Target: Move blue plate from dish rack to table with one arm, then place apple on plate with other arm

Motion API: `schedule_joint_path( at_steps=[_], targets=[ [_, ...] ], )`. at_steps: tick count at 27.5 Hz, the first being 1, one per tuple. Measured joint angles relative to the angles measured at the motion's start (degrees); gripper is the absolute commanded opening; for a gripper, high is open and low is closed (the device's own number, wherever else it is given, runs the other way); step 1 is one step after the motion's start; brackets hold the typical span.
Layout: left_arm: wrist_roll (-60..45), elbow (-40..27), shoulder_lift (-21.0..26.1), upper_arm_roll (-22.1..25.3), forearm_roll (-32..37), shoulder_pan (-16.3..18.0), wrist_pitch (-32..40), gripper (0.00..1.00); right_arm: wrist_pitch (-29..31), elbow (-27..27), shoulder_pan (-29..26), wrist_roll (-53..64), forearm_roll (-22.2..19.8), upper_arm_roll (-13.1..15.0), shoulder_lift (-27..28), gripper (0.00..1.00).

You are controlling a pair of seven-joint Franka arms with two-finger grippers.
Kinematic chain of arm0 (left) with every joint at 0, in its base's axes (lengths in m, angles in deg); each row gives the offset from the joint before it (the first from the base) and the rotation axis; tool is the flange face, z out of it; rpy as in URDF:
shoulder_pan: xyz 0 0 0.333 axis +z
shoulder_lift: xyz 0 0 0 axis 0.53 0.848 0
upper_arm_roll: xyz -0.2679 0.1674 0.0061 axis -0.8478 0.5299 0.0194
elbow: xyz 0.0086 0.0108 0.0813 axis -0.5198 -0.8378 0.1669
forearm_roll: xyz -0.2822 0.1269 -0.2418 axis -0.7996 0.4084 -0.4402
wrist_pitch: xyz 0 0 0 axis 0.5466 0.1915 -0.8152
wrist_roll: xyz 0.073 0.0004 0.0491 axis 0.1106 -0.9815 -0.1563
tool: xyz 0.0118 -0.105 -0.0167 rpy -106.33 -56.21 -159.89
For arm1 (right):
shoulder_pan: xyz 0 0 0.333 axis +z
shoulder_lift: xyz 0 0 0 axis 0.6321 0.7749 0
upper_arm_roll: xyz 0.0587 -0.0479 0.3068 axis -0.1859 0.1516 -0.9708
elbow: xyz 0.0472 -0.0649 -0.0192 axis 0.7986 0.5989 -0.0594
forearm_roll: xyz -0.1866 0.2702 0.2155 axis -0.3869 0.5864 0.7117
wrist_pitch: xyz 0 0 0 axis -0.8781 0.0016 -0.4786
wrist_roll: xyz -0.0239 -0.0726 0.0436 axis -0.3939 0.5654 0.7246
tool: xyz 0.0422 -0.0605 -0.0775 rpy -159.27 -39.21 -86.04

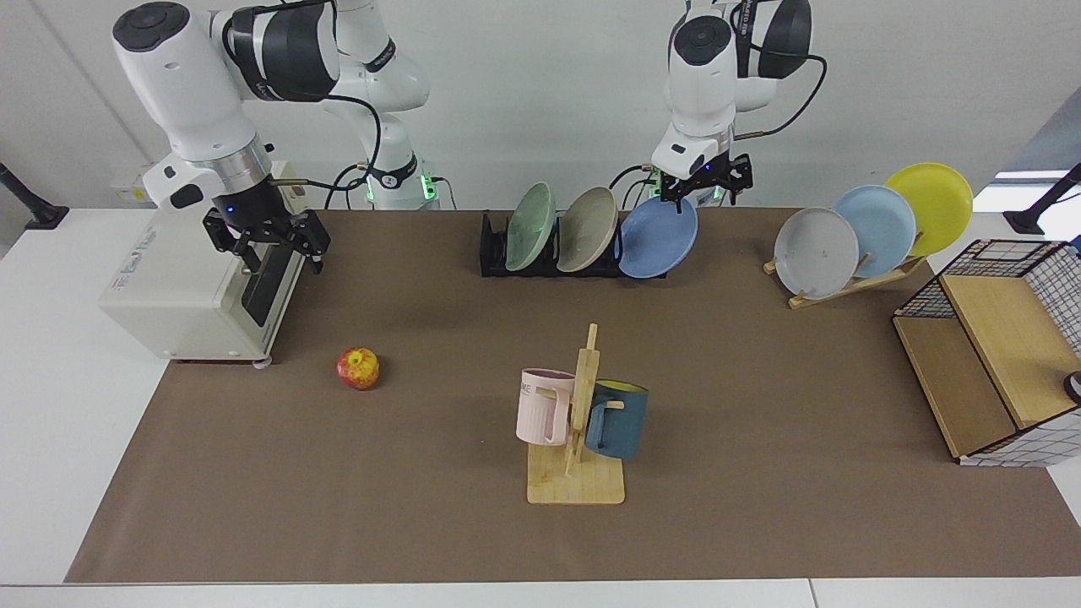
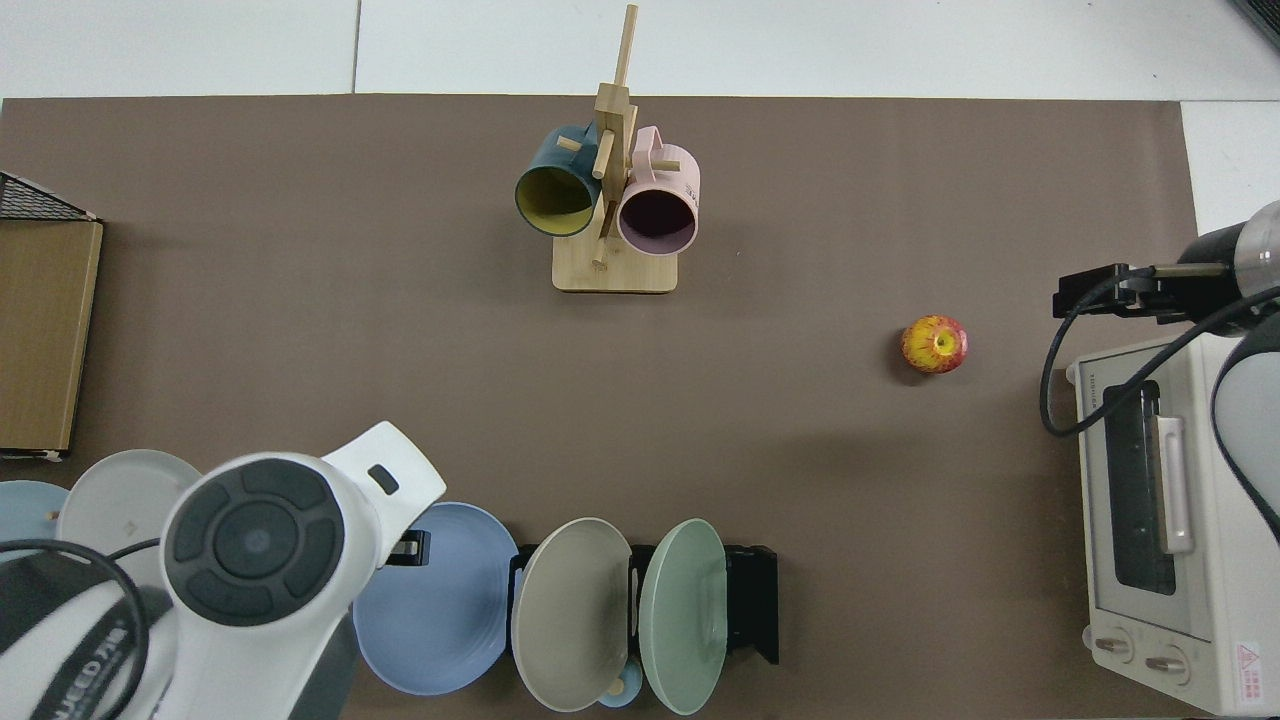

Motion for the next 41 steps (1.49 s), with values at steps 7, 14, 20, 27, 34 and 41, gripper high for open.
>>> schedule_joint_path(
  at_steps=[7,14,20,27,34,41],
  targets=[
    [-2.50,-6.61,-3.14,-3.40,0.31,-0.67,-1.81,1.00,0.11,0.16,1.57,-0.09,-0.02,-0.37,1.71,1.00],
    [-4.19,-10.68,-3.46,-3.95,0.30,-0.76,-3.85,1.00,7.26,1.22,3.00,-1.98,-0.02,-0.49,7.77,1.00],
    [-6.22,-14.36,-3.06,-5.53,-0.95,-1.36,-7.23,0.93,12.82,3.38,3.71,-2.01,-0.01,-0.50,12.90,1.00],
    [-6.34,-14.87,-3.00,-5.73,-1.24,-1.35,-7.38,0.26,20.99,9.38,3.71,-2.03,-0.01,-0.40,14.64,1.00],
    [-6.14,-14.87,-3.00,-5.64,-1.25,-1.29,-7.38,0.00,22.24,11.12,3.55,-2.03,-0.01,-0.20,16.64,1.00],
    [-5.05,-14.43,-3.11,-5.38,-1.32,-1.25,-7.31,0.00,24.95,11.93,3.06,-1.79,-0.01,-0.18,19.14,1.00]
  ],
)
